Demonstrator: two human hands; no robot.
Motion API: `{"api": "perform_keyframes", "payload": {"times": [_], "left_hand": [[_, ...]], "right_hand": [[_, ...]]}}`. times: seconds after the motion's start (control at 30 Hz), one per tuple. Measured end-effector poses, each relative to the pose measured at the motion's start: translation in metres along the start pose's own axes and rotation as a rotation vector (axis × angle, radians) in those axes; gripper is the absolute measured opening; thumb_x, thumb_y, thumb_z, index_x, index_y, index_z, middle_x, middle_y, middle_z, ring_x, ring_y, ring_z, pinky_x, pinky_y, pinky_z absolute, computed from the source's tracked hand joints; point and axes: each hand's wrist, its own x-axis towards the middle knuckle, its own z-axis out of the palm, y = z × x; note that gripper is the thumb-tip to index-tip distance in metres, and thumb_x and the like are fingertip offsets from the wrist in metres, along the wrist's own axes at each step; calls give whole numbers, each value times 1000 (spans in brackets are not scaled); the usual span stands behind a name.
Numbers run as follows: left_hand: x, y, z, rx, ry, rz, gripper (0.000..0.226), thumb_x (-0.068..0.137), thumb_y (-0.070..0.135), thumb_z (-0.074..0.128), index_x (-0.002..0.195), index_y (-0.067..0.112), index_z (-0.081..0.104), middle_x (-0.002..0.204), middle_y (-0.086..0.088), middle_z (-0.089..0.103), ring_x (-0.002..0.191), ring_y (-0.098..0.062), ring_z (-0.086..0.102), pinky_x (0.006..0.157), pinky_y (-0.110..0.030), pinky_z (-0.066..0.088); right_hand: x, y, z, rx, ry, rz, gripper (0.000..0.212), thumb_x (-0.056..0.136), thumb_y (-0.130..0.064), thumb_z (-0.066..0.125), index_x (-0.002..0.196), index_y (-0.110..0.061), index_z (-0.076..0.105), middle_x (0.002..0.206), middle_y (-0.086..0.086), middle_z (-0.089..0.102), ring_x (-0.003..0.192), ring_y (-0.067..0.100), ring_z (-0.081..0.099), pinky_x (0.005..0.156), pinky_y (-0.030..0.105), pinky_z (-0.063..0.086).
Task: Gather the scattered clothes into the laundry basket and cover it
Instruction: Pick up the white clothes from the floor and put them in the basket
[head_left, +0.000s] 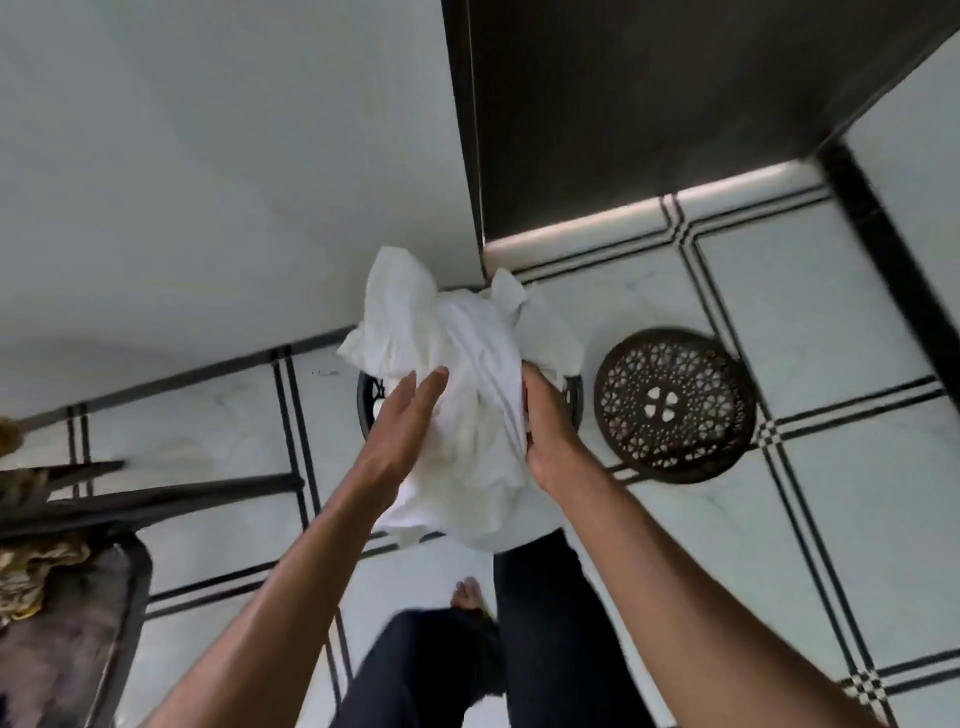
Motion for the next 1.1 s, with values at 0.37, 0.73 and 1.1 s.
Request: {"api": "perform_keyframes", "payload": {"times": [0.37, 0.73, 1.1], "left_hand": [[187, -110, -4, 494, -122, -57, 28, 94, 13, 66, 123, 13, 68, 105, -3, 68, 99, -25, 68, 87, -26, 49], [192, -114, -55, 766, -264, 189, 22, 88, 4, 67, 105, 17, 74, 89, 2, 73, 83, -19, 71, 84, -34, 58], [155, -82, -4, 850, -343, 416, 10, 91, 19, 66, 92, 27, 72, 86, 8, 76, 74, -10, 71, 77, -29, 57]], "right_hand": [[137, 93, -23, -826, -90, 77, 44, 86, -32, 75, 128, -22, 66, 134, 9, 64, 119, 19, 59, 93, 28, 49], [128, 118, -35, -1105, -96, -29, 19, 88, -2, 63, 90, -19, 73, 83, -6, 70, 80, 13, 69, 81, 36, 59], [32, 116, -42, -326, 547, -291, 10, 90, -6, 68, 95, -9, 76, 88, 0, 76, 74, 9, 68, 72, 20, 54]]}}
